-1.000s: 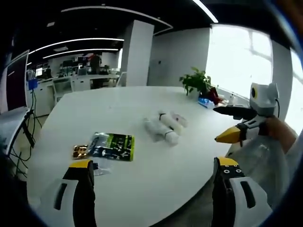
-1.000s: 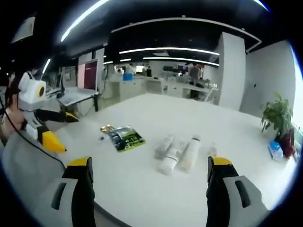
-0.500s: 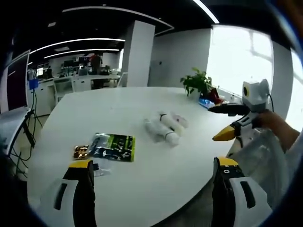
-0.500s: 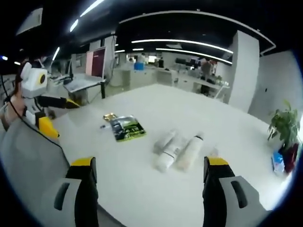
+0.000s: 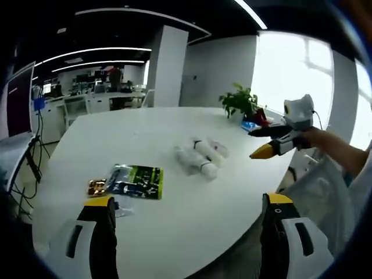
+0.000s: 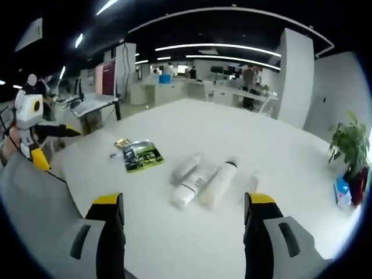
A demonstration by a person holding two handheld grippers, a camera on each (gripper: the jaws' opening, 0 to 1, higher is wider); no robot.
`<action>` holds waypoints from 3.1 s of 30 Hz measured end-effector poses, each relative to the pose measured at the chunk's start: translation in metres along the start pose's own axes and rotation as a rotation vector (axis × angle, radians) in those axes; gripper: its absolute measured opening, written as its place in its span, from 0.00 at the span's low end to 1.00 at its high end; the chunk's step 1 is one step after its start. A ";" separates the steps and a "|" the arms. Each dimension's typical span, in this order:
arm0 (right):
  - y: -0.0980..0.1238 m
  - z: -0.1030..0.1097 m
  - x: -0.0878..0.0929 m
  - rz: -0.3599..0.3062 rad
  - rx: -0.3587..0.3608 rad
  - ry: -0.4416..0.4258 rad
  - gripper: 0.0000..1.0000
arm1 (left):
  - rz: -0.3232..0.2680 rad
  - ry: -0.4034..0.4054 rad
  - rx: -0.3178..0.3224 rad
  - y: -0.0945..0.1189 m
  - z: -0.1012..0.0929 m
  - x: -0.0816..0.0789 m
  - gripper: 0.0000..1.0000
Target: Arrange the skincare products in the storage area until every visible bottle or jar stands upright without overlapping.
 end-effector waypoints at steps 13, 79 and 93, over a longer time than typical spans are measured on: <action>-0.053 -0.032 0.000 0.061 -0.050 0.015 0.67 | -0.025 -0.005 -0.011 0.002 0.002 -0.004 0.98; -0.164 -0.068 0.071 0.683 -0.253 0.014 0.44 | 0.001 -0.012 -0.042 0.001 0.009 0.000 0.98; -0.164 -0.071 0.072 0.673 -0.198 -0.048 0.39 | 0.015 -0.008 -0.023 0.000 0.005 0.003 0.98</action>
Point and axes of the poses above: the point that each gripper's makers call its tool centre point, and the gripper's own axes: y roughly backward along the fingers, z roughly to its left, x roughly out of its underside, the point moved 1 cm from there along y, roughly backward along the fingers, and after that the axes turned 14 degrees about y, right-handed, at the moved point
